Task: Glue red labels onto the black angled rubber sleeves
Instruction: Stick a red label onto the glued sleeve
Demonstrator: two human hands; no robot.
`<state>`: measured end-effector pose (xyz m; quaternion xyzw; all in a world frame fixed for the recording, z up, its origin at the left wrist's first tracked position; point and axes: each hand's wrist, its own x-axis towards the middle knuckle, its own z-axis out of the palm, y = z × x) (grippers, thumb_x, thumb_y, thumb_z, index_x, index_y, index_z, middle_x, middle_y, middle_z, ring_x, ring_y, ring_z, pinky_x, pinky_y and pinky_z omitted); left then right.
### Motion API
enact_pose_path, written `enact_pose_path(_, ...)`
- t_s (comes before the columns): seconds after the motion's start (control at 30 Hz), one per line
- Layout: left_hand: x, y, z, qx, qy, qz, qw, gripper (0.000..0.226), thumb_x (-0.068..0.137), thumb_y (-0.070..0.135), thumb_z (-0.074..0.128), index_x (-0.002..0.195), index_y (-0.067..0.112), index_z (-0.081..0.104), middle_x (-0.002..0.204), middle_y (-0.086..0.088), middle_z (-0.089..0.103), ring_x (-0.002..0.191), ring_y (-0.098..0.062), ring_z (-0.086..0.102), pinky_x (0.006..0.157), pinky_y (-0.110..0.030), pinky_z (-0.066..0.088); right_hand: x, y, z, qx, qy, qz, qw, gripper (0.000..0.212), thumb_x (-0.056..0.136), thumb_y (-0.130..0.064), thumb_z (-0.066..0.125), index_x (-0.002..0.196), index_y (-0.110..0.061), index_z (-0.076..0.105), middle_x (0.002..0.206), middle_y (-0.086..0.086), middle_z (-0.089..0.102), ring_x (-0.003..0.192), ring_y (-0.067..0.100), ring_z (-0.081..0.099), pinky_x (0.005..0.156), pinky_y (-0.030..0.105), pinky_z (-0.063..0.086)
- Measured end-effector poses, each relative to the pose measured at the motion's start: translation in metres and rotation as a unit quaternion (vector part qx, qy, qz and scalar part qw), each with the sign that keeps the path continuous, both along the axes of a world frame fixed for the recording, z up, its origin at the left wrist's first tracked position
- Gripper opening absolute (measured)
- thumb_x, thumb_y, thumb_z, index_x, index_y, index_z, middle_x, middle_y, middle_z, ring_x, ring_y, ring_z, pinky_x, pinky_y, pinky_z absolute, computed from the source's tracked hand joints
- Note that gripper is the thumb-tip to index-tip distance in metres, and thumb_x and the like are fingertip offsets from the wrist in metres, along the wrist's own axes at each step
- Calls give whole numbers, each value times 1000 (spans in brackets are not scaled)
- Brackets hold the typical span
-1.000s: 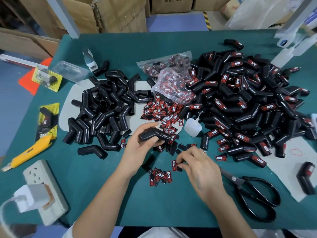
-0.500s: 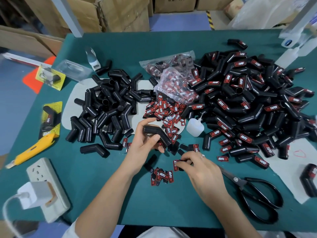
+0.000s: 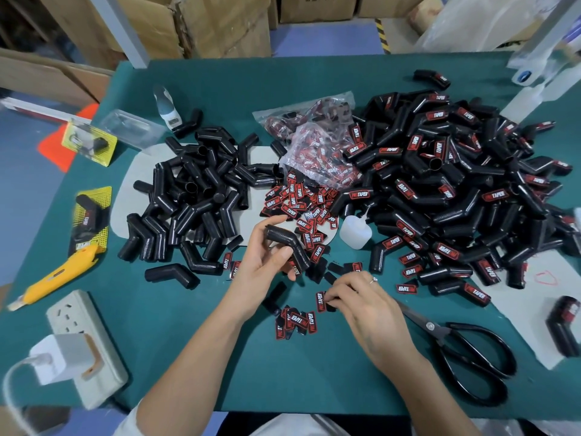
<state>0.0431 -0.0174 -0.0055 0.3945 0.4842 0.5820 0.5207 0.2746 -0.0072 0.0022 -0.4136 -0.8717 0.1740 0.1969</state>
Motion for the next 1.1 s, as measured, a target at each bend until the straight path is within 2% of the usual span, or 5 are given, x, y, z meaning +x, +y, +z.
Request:
enact_pose_path(0.17,-1,-1,-4,-6,13,-7,1000,50,108,34,61,153,21,45,97,-7,60,82,-24,57,73,-33,51,0,-5,20,70,102,36,992,7,101,-12,67,99,-18,69,103,-10,67,90,17,65,76,26,53)
enact_pose_path(0.37,0,-4,-1,-14,-13,-21,1000,50,105,39,64,150,23,51,107,-5,63,93,-23,60,75,-31,52,-28,19,51,-351,380,-64,854,36,98,-2,71,101,-38,76,101,-7,72,83,8,69,75,20,55)
enact_pose_path(0.6,-3,-2,5,-15,-45,-4,999,42,106,28,58,148,23,54,108,1,68,100,-22,66,77,-33,56,-28,29,27,-469,344,-40,812,42,93,5,72,100,-36,77,90,-10,69,81,12,70,72,23,57)
enact_pose_path(0.77,-2,-3,4,-8,-52,0,999,41,106,27,58,147,23,56,103,-2,69,96,-22,65,73,-32,55,-31,23,11,-202,54,-55,976,22,100,-12,68,103,-34,70,103,-14,58,86,11,66,77,34,55)
enact_pose_path(1.1,-1,-2,0,-17,-51,2,999,48,105,36,64,149,21,54,109,-2,68,95,-25,63,74,-32,55,-44,18,11,68,-93,17,993,57,42,16,76,88,-16,69,84,-3,65,76,24,63,60,32,47)
